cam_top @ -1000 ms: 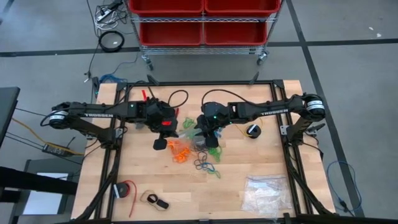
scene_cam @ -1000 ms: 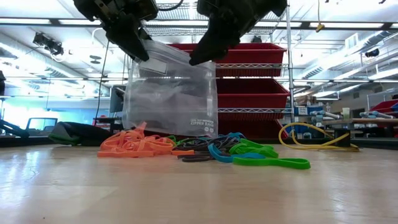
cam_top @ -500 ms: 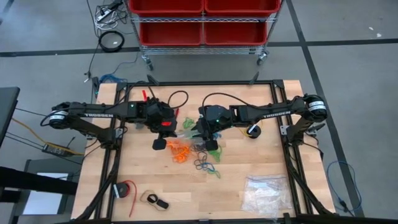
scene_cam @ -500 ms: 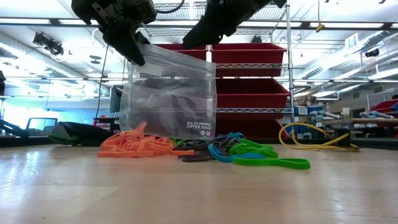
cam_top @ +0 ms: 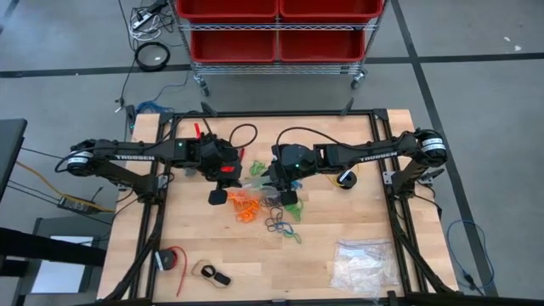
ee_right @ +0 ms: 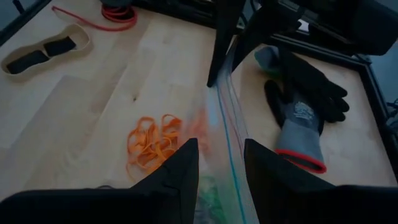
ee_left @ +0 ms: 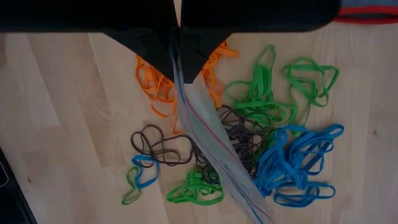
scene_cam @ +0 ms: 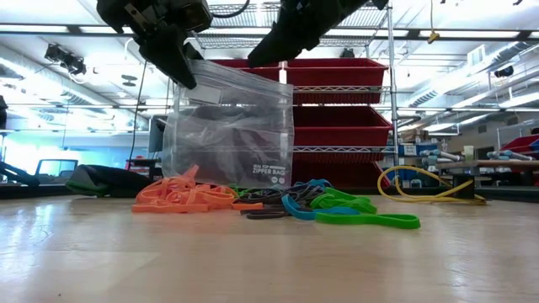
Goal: Sort rubber bands
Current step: Open the transparent zip bag
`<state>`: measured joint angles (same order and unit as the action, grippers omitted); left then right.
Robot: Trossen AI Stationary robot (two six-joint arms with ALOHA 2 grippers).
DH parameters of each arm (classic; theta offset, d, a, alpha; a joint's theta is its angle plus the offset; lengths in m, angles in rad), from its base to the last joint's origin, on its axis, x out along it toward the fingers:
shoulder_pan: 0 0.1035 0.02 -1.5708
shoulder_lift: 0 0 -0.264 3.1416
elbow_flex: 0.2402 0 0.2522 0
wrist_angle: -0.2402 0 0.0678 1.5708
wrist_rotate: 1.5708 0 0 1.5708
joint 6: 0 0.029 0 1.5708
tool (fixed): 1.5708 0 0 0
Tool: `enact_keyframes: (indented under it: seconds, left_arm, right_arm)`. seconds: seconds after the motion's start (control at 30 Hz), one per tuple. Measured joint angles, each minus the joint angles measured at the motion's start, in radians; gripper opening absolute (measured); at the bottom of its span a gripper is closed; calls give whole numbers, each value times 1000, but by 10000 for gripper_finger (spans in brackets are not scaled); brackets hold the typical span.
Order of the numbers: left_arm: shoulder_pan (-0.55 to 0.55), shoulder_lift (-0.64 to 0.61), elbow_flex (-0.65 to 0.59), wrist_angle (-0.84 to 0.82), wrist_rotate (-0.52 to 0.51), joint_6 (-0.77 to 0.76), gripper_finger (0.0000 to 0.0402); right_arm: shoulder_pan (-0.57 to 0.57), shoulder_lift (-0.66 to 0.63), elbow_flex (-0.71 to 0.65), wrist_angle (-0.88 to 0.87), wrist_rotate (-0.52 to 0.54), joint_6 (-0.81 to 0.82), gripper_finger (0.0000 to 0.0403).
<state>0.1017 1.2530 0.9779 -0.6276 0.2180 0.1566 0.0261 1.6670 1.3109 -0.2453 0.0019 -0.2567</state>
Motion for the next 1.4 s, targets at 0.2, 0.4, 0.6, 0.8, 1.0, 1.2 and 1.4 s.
enact_keyframes:
  seconds: [0.2,0.4,0.6,0.8,1.0,1.2,1.4]
  left_arm:
    - [0,0,0,3,0,0,3]
    - [0,0,0,18,-1,0,3]
    - [0,0,0,37,-1,0,3]
    - [0,0,0,33,-1,0,3]
    - [0,0,0,30,-1,0,3]
    - [0,0,0,25,-1,0,3]
    - [0,0,0,27,-1,0,3]
  right_arm:
    - [-1,0,0,-30,1,1,116]
    - [-3,0,0,-74,7,2,115]
    - [-5,-1,0,-95,30,4,114]
    - [-10,-1,0,-72,41,8,114]
    - [-3,-1,0,-11,57,-39,113]
    - [-5,-1,0,-11,85,-48,111]
    - [6,-1,0,-14,83,-48,112]
